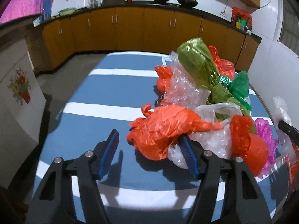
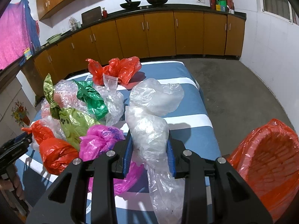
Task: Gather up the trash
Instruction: 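Lift the clear bag with the right gripper while the left gripper grasps the red bag, then carry both bags over the orange wastebasket and open both grippers to drop them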
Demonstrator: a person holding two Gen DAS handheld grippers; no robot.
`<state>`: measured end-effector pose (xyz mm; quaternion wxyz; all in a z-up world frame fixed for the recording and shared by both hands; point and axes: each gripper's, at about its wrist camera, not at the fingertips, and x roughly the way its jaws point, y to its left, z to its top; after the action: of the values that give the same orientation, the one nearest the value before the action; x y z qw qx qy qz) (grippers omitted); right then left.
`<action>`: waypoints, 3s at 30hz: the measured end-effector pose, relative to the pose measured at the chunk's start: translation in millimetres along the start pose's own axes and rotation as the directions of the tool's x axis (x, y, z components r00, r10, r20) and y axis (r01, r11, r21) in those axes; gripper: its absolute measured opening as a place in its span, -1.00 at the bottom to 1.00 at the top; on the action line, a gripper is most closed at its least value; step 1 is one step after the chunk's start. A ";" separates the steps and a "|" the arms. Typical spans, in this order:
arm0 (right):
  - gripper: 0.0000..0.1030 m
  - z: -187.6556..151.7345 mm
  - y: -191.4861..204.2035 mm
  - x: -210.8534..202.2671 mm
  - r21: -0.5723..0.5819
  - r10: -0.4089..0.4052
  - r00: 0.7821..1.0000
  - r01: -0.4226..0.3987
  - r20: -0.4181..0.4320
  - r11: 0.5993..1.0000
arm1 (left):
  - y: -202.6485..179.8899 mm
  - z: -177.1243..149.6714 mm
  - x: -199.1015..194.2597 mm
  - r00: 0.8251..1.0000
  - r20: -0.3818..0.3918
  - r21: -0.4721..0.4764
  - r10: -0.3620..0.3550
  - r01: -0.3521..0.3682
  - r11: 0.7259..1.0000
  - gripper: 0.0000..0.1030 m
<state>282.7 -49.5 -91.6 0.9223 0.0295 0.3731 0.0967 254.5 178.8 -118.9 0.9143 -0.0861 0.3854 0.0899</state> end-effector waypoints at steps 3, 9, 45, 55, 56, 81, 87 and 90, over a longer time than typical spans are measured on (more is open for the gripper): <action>-0.36 -0.5 -0.6 1.0 0.003 -0.003 1.000 0.003 -0.004 1.000 | 1.1 4.1 7.6 1.000 -0.013 -0.004 -0.029 0.028 1.000 0.25; -0.36 -4.0 1.1 2.2 0.000 -0.009 1.000 0.009 -0.013 1.000 | 0.3 9.9 16.4 0.997 -0.021 0.008 -0.071 0.071 0.997 -0.31; -0.36 -16.4 -34.6 -113.6 0.081 -0.094 0.987 0.084 0.131 0.993 | -96.9 20.1 -111.3 0.956 0.170 0.151 -0.240 0.215 0.965 -0.56; -0.36 -40.4 -79.2 -142.4 0.169 -0.187 0.975 0.165 0.118 0.972 | -174.1 7.1 -101.8 0.942 0.110 0.237 -0.317 0.285 0.929 -0.56; -0.36 -42.1 -84.6 -145.1 0.178 -0.193 0.974 0.171 0.117 0.969 | -182.7 5.4 -100.9 0.940 0.102 0.249 -0.327 0.294 0.923 -0.56; -0.36 -79.9 -185.7 -180.1 0.418 -0.331 0.941 0.274 0.068 0.866 | -358.8 -38.5 -69.3 0.824 -0.136 0.406 -0.551 0.553 0.728 -0.55; -0.35 -80.1 -198.8 -178.9 0.448 -0.322 0.944 0.258 0.073 0.856 | -379.0 -45.7 -64.4 0.802 -0.177 0.416 -0.571 0.587 0.695 -0.54; -0.34 -78.3 -202.7 -179.1 0.453 -0.316 0.945 0.248 0.080 0.857 | -389.8 -49.7 -65.2 0.791 -0.192 0.424 -0.581 0.601 0.678 -0.53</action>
<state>134.1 -285.3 -51.4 0.9216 0.1876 0.3145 -0.1283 265.4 -216.6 -71.8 0.8788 0.0132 0.3656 -0.3062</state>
